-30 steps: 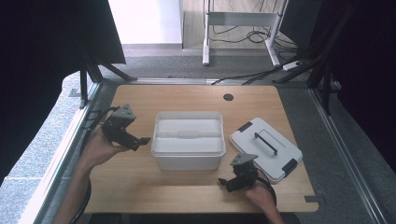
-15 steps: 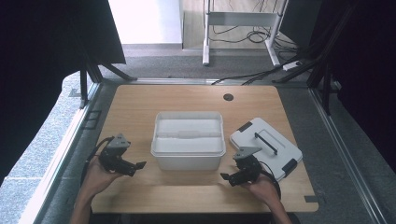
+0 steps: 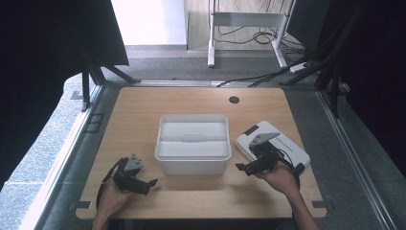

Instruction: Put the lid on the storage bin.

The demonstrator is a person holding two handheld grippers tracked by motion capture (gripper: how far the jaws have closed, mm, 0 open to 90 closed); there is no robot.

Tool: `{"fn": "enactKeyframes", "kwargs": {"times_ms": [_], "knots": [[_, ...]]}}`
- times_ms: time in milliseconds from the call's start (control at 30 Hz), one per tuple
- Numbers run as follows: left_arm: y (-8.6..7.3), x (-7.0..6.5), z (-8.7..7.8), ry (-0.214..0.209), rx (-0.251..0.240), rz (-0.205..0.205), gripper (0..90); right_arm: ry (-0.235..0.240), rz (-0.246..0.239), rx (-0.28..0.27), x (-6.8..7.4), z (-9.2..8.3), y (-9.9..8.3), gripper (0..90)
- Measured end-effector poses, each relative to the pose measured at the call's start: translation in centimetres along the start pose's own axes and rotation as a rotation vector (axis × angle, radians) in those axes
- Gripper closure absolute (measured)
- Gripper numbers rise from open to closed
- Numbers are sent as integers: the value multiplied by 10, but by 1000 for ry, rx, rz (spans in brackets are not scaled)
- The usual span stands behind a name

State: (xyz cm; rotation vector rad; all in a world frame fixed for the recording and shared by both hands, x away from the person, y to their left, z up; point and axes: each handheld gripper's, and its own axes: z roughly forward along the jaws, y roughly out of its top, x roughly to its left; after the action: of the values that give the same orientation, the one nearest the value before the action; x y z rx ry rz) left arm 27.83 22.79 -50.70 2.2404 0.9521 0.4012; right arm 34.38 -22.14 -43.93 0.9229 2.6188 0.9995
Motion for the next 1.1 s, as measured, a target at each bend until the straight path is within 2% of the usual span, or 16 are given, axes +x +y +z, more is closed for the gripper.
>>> {"fn": "enactKeyframes", "kwargs": {"times_ms": [100,133,167,367,400,467,500,533,567,633,667,767,800,933,967,1100], "knots": [[-3,-3,6,-11,5,-1,0,-38,-4,13,-11,-8,5,133],[-5,-5,12,-16,29,-1,0,-71,-6,27,-23,-14,8,137],[-5,-5,12,-16,29,-1,0,-71,-6,27,-23,-14,8,137],[-7,-5,14,-45,22,-31,0,-160,44,71,-59,-23,10,195],[-7,-5,14,-44,22,-32,0,-175,72,102,-73,-23,8,252],[-7,-5,14,-44,22,-32,0,-186,94,144,-81,-21,6,339],[-7,-5,14,-44,22,-32,0,-186,94,144,-81,-21,6,339],[-7,-5,14,-44,22,-33,0,-195,84,190,-87,-17,4,431],[-7,-5,14,-44,22,-33,0,-195,84,190,-87,-17,4,431],[-7,-5,15,-44,22,-34,0,-190,98,244,-90,-13,1,518],[-7,-5,15,-44,21,-34,0,-182,103,286,-92,-10,-1,626],[-7,-5,14,-44,22,-33,0,-175,99,334,-93,-6,-2,738],[-7,-5,14,-45,22,-33,0,-182,90,373,-94,-4,-1,801],[-7,-5,14,-45,21,-33,0,-212,93,386,-98,-7,2,841],[-7,-5,14,-45,21,-33,0,-188,95,371,-101,-11,3,842],[-7,-5,14,-45,22,-33,0,-175,86,361,-103,-20,7,843]]}}
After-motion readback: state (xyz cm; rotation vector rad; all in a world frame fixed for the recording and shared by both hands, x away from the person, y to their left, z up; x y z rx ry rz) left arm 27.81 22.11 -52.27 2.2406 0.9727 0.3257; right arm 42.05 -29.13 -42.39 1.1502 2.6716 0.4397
